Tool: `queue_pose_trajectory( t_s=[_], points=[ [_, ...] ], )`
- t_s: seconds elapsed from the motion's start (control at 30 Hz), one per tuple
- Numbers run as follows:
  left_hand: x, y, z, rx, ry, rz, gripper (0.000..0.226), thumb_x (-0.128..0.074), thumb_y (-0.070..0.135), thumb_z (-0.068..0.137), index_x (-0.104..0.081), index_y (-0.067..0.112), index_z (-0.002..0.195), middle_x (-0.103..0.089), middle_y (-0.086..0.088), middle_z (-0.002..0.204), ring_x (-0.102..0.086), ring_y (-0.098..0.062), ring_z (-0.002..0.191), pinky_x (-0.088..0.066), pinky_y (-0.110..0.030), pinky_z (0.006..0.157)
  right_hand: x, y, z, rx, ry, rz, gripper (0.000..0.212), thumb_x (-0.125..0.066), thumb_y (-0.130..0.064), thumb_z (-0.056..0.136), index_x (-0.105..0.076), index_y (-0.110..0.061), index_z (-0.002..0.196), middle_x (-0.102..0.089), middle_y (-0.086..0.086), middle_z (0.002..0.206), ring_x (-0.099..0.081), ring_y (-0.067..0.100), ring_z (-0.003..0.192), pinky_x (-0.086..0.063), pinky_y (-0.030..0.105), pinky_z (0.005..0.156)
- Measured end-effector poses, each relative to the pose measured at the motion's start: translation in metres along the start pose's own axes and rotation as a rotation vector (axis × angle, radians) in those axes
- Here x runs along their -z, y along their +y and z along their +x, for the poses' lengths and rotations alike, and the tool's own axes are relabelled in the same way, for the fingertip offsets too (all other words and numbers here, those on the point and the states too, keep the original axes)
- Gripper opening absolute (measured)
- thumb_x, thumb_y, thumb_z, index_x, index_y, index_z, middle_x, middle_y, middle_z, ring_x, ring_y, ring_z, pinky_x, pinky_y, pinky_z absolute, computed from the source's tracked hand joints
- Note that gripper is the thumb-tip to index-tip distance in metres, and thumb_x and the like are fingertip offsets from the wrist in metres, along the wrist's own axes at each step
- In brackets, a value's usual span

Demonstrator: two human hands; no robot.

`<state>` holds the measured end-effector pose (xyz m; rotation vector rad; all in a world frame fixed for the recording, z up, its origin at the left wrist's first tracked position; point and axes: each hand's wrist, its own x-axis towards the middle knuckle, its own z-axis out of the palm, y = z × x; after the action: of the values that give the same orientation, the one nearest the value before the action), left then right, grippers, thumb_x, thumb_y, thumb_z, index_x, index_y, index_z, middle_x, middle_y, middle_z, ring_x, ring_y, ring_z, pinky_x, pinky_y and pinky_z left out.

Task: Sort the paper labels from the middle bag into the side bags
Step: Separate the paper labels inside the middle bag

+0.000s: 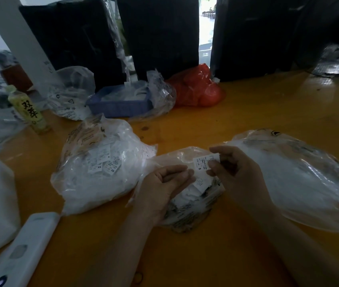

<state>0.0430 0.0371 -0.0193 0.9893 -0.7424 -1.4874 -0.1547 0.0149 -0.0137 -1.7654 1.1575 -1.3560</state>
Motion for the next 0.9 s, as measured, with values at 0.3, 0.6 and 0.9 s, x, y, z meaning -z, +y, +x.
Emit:
queue_pose_trajectory(
  t_s=[0.3, 0.6, 0.9],
  points=[
    [0.001, -0.002, 0.000, -0.022, -0.007, 0.053, 0.036, -0.084, 0.013, 0.074, -0.077, 0.004, 0.107, -0.078, -0.022, 0.109, -0.077, -0.033, 0.104, -0.062, -0.025, 0.082, -0.003, 0.003, -0.002, 0.084, -0.071, -0.187, 0.027, -0.063, -0.029, 0.095, -0.059, -0.031, 0.122, -0.067, -0.016, 0.093, -0.070, -0.005, 0.087, -0.059, 0.019, 0.072],
    [0.000, -0.001, -0.004, -0.115, 0.048, 0.281, 0.034, -0.082, 0.030, 0.077, -0.079, 0.016, 0.108, -0.082, -0.007, 0.103, -0.079, -0.023, 0.098, -0.063, -0.025, 0.073, -0.004, 0.009, -0.002, 0.065, -0.097, -0.272, 0.027, -0.066, -0.022, 0.096, -0.062, -0.028, 0.122, -0.064, -0.018, 0.095, -0.066, -0.011, 0.084, -0.050, 0.003, 0.071],
    [0.001, -0.002, -0.004, -0.118, 0.063, 0.262, 0.019, -0.080, 0.029, 0.083, -0.083, 0.022, 0.100, -0.081, -0.008, 0.106, -0.079, -0.026, 0.099, -0.063, -0.025, 0.071, -0.005, 0.009, -0.002, 0.048, -0.079, -0.283, 0.026, -0.067, -0.023, 0.095, -0.062, -0.028, 0.120, -0.070, -0.009, 0.098, -0.070, 0.001, 0.087, -0.053, 0.007, 0.074]
  ],
)
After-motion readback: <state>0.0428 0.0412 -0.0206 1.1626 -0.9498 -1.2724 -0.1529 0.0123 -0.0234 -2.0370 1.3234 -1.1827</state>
